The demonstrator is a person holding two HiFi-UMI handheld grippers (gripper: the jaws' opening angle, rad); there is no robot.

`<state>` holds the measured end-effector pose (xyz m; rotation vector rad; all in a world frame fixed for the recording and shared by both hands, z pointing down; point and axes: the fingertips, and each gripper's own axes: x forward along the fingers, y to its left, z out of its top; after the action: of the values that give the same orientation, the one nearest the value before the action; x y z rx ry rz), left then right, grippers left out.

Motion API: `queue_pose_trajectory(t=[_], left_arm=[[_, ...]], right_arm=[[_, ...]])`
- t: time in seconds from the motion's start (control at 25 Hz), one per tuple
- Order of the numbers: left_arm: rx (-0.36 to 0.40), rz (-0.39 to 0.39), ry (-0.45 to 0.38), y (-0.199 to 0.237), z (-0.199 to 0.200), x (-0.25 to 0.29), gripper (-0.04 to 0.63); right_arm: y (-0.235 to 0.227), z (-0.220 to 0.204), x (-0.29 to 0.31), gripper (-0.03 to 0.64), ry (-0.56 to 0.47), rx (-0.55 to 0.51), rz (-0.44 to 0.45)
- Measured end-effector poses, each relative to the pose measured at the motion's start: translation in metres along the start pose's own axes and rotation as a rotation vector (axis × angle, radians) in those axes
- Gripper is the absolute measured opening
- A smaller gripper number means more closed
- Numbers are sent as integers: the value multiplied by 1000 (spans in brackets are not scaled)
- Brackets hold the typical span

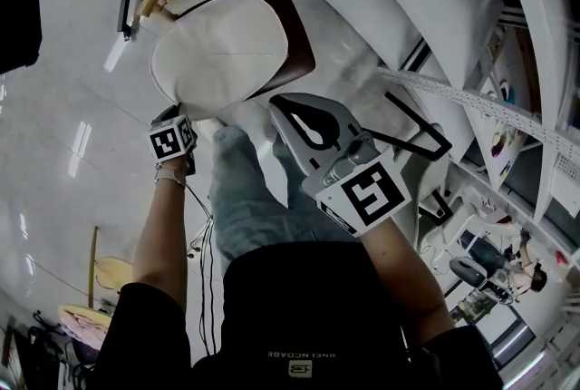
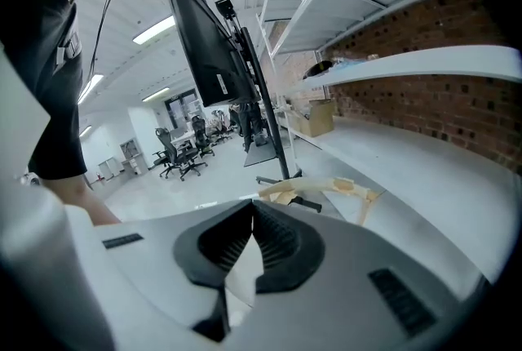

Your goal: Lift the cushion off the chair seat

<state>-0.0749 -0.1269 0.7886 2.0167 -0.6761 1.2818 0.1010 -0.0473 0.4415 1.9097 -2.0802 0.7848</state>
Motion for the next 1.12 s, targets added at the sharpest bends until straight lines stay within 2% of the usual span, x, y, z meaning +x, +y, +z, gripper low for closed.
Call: queue_pose_trajectory(t=[0.56,0.8,1.12], left_arm=[[7,-47,-114,-54,31,-59,28],[55,-74,-177,-84,57,-90,28],[87,-73,-213,-96,77,-129,26]], right_arm=[[0,20,-32,11,-36,-54,-15],[-3,38,-42,11,-84,-52,-32],[-1,54,-51,11,-118,-57,-31]])
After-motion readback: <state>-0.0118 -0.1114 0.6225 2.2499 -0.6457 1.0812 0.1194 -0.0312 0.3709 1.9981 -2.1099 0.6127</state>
